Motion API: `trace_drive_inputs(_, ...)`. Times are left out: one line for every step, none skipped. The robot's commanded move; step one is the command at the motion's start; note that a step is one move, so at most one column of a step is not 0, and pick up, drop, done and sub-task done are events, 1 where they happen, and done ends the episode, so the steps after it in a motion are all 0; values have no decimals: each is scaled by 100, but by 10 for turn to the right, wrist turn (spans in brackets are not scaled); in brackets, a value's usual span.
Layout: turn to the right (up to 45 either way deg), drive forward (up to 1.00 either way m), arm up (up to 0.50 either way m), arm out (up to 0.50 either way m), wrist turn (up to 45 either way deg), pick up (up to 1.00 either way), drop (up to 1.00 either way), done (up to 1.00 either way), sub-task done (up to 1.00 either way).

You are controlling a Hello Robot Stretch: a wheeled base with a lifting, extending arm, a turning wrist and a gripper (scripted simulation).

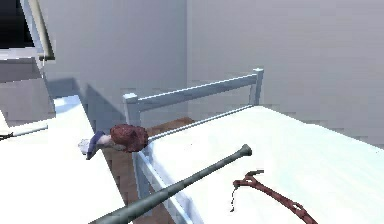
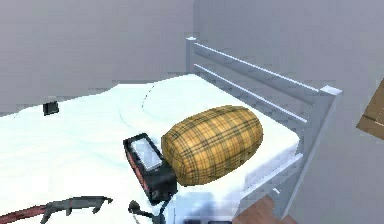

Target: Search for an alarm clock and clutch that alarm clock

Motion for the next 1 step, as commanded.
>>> trace_drive_inputs(0,0,0,0,0,0,0,100,0)
